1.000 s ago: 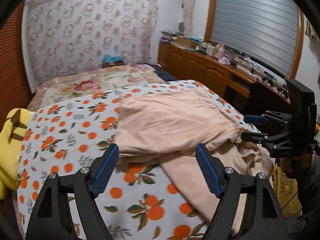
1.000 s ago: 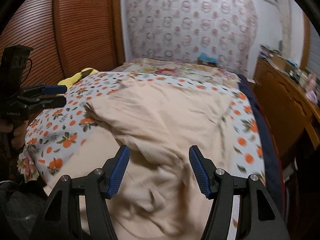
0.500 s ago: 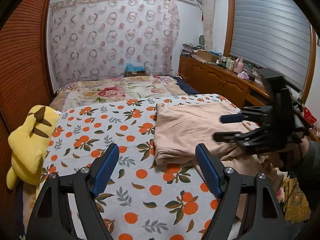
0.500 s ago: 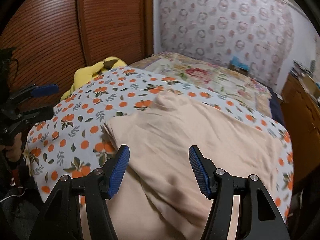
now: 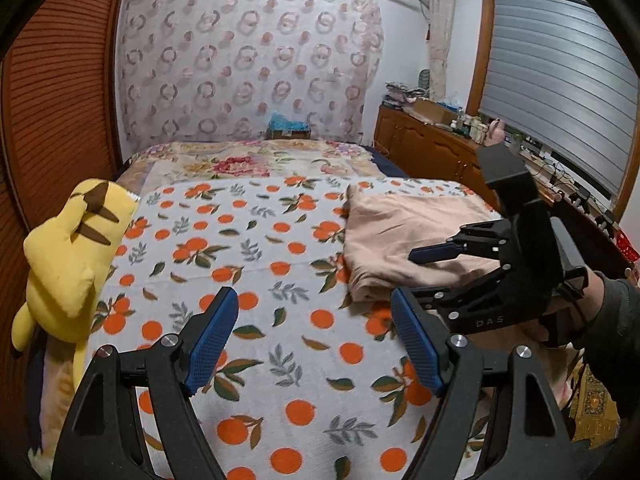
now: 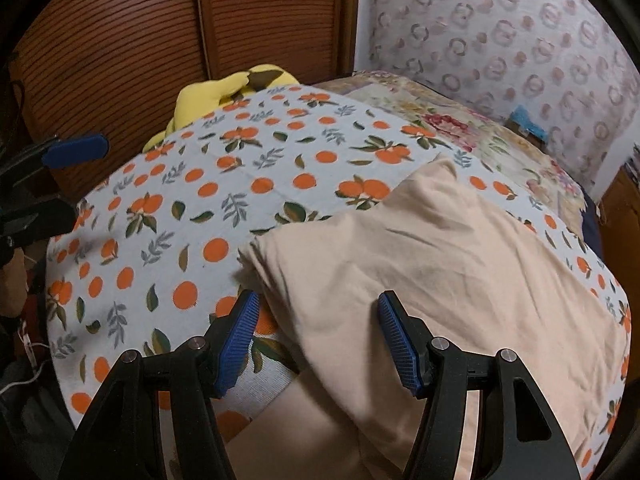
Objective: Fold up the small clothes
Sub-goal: 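Grasp the folded shirt with the right tool and lift it away, then lay the pink shirt flat on the sheet and open the right tool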
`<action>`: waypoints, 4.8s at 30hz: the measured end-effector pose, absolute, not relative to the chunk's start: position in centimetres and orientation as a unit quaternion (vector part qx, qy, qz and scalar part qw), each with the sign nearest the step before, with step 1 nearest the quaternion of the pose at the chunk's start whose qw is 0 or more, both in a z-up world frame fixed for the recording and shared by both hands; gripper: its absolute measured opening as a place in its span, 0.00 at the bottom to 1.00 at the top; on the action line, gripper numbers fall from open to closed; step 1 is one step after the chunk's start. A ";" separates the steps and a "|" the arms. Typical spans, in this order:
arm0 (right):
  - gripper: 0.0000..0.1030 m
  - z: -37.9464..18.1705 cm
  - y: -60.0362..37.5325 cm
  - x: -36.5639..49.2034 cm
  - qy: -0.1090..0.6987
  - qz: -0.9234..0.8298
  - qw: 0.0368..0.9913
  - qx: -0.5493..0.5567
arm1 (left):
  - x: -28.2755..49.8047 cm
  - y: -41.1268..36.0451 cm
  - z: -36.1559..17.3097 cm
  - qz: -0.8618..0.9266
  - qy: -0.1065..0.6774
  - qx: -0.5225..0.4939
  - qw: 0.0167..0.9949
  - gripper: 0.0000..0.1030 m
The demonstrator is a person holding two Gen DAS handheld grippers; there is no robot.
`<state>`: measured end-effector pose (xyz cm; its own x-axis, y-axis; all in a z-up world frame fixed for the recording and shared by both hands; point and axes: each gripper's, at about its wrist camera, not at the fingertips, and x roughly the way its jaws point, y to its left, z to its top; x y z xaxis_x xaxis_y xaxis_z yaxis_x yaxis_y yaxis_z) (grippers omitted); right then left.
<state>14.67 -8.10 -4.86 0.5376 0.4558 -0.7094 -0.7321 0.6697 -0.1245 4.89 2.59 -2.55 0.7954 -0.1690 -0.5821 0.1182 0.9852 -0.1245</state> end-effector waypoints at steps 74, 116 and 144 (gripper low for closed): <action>0.03 -0.8 -30.3 -2.4 0.294 0.184 0.935 -0.069 | 6.1 -10.8 -3.6 -0.193 0.335 0.020 0.922 0.77; 0.05 -4.6 -31.9 -3.1 0.372 0.151 0.912 -0.088 | 4.9 -13.1 -5.1 -0.204 0.358 0.037 0.911 0.77; 0.50 -5.7 -31.5 -3.6 0.382 0.137 0.910 -0.087 | 0.9 -11.8 -7.4 -0.257 0.426 -0.006 0.867 0.62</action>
